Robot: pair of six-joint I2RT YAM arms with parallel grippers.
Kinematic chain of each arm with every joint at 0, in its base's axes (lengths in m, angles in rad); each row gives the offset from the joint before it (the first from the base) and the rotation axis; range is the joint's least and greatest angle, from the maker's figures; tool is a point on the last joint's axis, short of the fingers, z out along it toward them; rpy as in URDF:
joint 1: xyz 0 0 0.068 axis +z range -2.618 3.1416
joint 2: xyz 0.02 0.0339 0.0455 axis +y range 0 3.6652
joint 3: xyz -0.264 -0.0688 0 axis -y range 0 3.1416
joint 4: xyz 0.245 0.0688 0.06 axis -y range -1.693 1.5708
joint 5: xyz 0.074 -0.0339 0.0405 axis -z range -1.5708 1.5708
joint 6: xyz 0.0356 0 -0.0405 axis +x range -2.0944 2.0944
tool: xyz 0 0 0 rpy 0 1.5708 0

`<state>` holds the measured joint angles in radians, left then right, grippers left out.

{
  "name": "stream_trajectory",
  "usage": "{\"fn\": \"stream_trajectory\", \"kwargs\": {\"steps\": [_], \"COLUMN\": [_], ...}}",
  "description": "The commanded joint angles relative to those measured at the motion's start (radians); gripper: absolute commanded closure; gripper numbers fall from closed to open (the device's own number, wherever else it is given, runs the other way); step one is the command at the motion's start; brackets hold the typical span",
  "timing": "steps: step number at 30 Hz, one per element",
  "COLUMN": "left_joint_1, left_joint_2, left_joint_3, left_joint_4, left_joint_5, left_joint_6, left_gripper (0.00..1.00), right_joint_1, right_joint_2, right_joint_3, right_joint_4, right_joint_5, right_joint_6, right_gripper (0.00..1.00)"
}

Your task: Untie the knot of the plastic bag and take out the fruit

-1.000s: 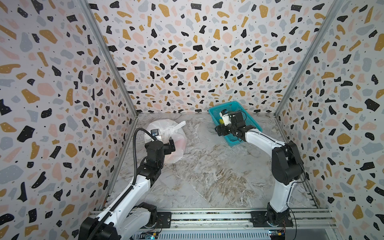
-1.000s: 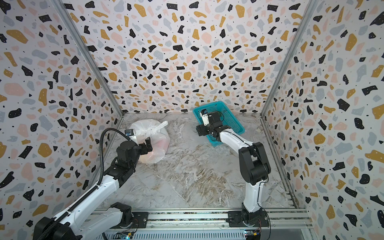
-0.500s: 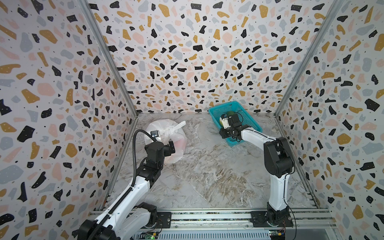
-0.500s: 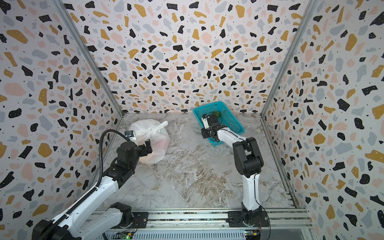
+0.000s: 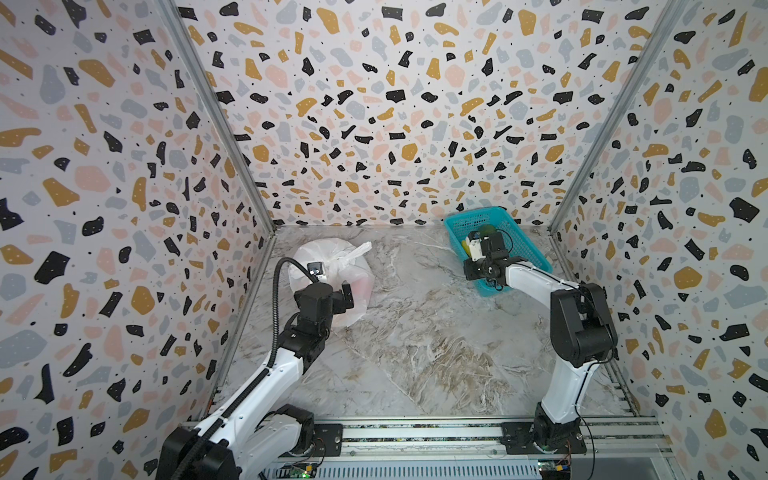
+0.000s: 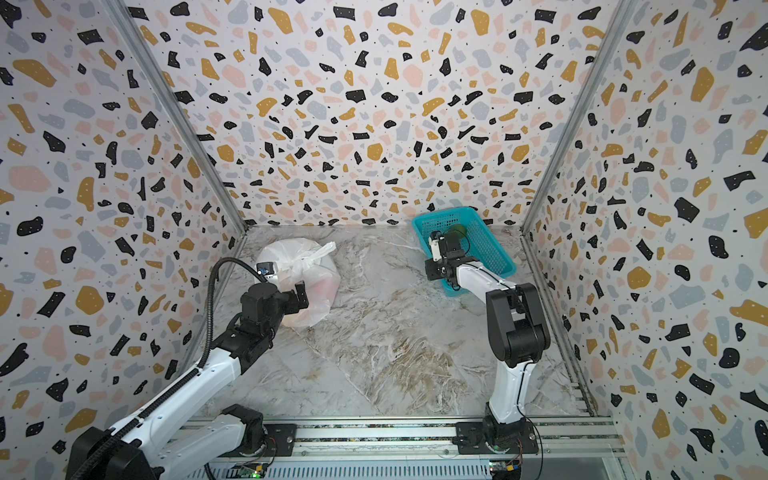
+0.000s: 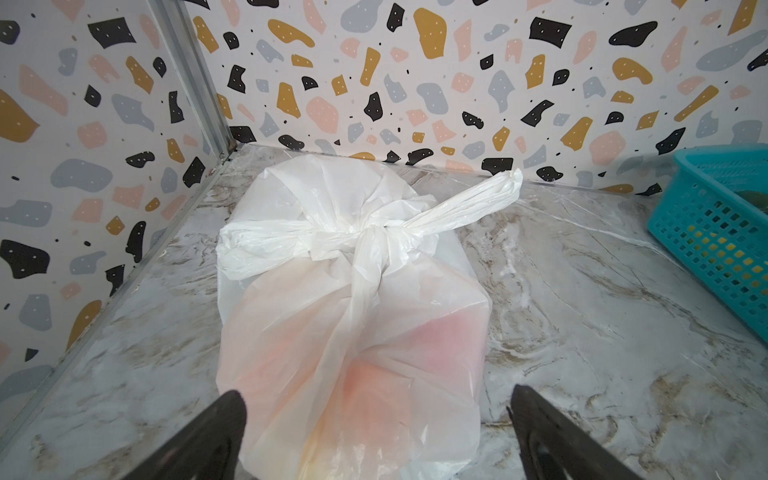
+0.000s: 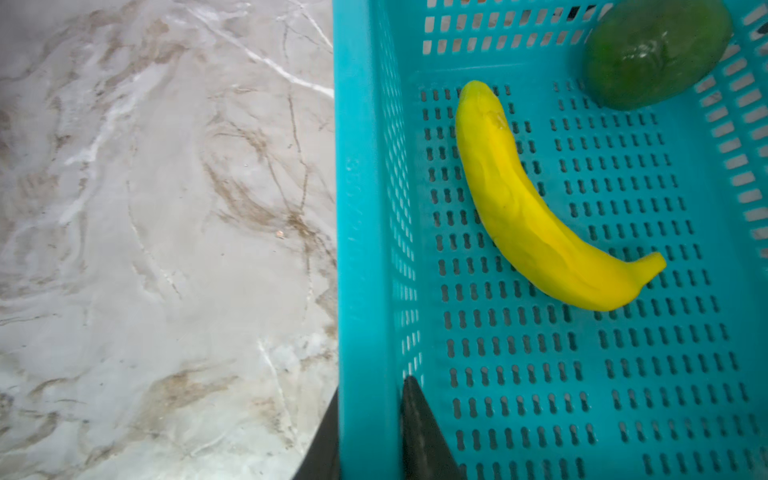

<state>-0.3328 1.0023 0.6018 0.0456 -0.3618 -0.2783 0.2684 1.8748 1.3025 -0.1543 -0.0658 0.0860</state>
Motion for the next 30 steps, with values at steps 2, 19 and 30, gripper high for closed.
{"fn": "stream_trajectory", "kwargs": {"steps": [2,19,30], "left_joint_1": [-0.014,-0.034,0.086], "left_joint_2": [0.013,0.039,0.323], "left_joint_3": [0.031,0.094,0.482], "left_joint_4": [0.025,-0.063,-0.328], "left_joint_5": [-0.021,-0.109,-0.111], "left_joint_6": [-0.008,-0.019,-0.015], "left_gripper": [0.0,0.0,0.0], "right_joint_1": [-0.031,-0.032,0.008], "right_joint_2": [-0.052,-0.116,-0.305], "right_joint_3": [-0.048,-0.056,-0.002], "right_joint_4": [-0.045,-0.072,-0.175], "right_joint_5": [-0.004,0.016,0.012], "right_joint_6": [0.045,0.103,0.109], "right_gripper": [0.8,0.49,0.24]}}
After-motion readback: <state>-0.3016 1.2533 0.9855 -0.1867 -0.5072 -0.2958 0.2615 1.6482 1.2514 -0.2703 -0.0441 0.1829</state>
